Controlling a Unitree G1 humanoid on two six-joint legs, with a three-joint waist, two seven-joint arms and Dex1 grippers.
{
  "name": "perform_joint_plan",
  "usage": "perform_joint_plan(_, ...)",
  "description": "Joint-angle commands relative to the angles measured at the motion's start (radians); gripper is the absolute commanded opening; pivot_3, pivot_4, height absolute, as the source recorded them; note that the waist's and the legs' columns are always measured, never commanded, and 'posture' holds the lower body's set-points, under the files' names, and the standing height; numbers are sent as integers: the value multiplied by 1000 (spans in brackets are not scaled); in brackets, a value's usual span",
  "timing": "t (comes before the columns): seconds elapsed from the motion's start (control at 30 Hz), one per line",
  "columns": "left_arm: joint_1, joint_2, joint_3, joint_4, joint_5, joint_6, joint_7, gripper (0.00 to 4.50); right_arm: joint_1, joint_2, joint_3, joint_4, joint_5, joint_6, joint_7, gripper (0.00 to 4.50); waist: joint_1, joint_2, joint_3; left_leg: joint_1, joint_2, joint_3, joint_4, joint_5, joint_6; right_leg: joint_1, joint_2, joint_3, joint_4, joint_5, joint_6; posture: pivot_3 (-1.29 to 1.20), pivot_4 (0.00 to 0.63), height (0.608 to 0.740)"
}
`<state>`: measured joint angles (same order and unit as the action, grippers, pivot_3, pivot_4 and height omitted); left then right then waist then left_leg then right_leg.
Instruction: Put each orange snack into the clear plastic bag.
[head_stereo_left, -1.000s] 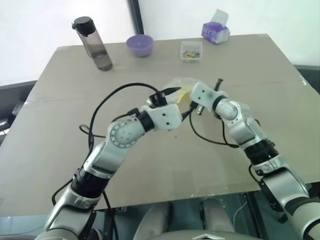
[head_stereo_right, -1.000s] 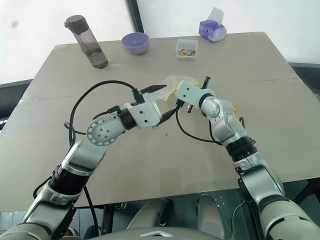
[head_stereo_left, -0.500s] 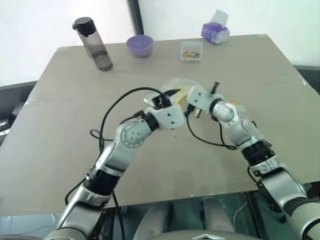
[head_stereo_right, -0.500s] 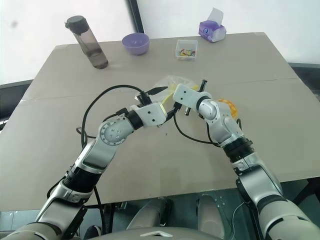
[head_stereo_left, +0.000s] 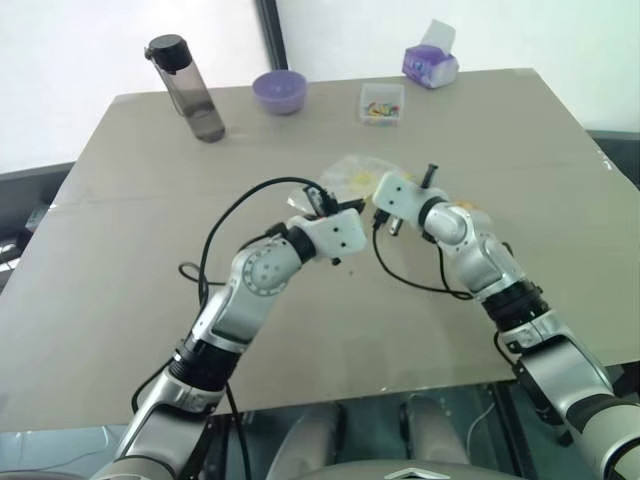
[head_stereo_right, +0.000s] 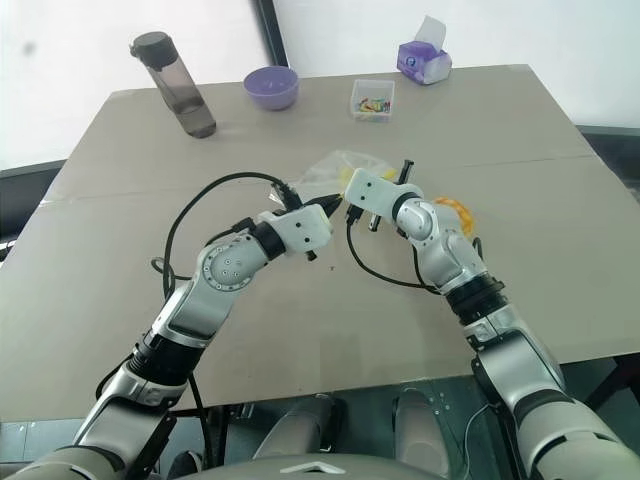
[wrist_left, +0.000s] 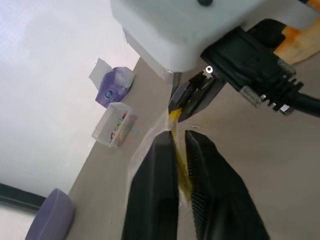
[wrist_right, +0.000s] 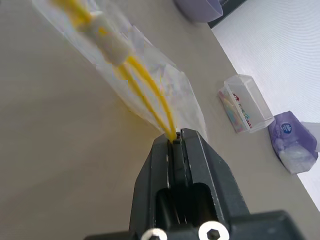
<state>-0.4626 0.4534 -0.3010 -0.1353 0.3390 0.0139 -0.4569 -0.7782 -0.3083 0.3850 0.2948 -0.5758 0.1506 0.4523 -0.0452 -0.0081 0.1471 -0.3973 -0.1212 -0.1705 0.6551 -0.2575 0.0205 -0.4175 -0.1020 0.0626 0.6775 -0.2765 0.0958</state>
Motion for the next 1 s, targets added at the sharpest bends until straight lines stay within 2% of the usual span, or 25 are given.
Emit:
perform_joint_plan(0.03,2,1,28,-33,16,2,15,102,-9,1,-1,-23,6,-7,-5,0,0,0,0,0,0,0,0,0,0,0,0,0,0,0,0,0,150,740)
perform_joint_plan(0.87,37,-32,51,-34,3,32,22,102,-3,7,4,-26,8,-6,3,0,-1,0,0,0,0,0,0,0,0,0,0,0,0,0,0,0,150,740)
perform_joint_plan(0.9,38,-31,50,-35,4,41,18,654,-2,6,4,-26,9,-7,3,0,0,0,0,0,0,0,0,0,0,0,0,0,1,0,0,0,150,740)
perform_joint_plan(0.93,40,-31,50,-37,4,48,15,906,-1,6,5,-27,8,-6,4,0,0,0,0,0,0,0,0,0,0,0,0,0,0,0,0,0,150,740)
perform_joint_plan(1.0,42,-31,47,-37,1,52,10,1806,0,7,6,-30,8,-6,5,0,-1,0,0,0,0,0,1,0,0,0,0,0,1,0,0,0,150,740)
